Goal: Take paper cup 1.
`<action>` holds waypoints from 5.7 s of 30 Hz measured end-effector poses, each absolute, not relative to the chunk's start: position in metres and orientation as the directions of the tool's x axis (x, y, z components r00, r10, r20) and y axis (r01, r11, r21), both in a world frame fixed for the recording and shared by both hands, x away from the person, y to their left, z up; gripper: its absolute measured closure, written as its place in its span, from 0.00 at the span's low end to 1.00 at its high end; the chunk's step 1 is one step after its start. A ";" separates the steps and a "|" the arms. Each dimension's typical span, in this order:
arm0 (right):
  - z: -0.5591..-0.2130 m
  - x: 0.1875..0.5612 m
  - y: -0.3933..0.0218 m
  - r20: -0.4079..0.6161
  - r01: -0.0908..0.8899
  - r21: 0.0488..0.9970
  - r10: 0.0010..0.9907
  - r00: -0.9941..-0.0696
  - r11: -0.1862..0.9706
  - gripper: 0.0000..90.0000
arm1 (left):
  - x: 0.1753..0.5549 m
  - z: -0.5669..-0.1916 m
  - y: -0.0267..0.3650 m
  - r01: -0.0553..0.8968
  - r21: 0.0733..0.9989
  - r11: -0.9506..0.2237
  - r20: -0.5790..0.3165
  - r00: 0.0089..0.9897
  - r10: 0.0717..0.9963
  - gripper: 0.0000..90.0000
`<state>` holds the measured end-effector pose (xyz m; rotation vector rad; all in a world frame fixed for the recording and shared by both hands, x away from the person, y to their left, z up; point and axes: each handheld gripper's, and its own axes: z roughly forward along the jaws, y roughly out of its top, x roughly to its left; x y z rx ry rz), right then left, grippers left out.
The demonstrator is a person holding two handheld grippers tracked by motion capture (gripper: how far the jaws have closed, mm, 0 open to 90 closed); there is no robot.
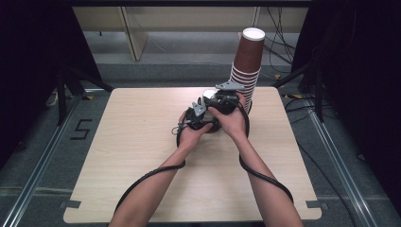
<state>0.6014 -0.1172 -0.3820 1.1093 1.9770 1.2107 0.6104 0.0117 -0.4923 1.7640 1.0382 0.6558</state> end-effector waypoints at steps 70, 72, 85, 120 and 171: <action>-0.342 0.650 -0.080 -0.007 0.660 0.702 0.930 -0.367 0.266 0.40 | 0.615 -0.494 0.009 0.350 0.920 -0.175 -0.026 0.502 0.864 0.22; -0.339 0.649 -0.080 -0.014 0.649 0.712 0.929 -0.371 0.270 0.40 | 0.615 -0.494 0.010 0.352 0.918 -0.183 -0.021 0.504 0.863 0.22; -0.318 0.643 -0.080 -0.015 0.624 0.733 0.923 -0.384 0.271 0.40 | 0.616 -0.493 0.010 0.357 0.914 -0.194 -0.017 0.510 0.860 0.22; -0.279 0.597 -0.102 0.003 0.474 0.846 0.887 -0.462 0.244 0.40 | 0.584 -0.480 0.046 0.351 0.912 -0.214 -0.018 0.554 0.832 0.17; -0.375 0.526 -0.191 0.369 0.661 0.750 0.838 -0.402 -0.014 0.40 | 0.473 -0.465 0.133 0.206 0.956 -0.210 0.023 0.659 0.752 0.16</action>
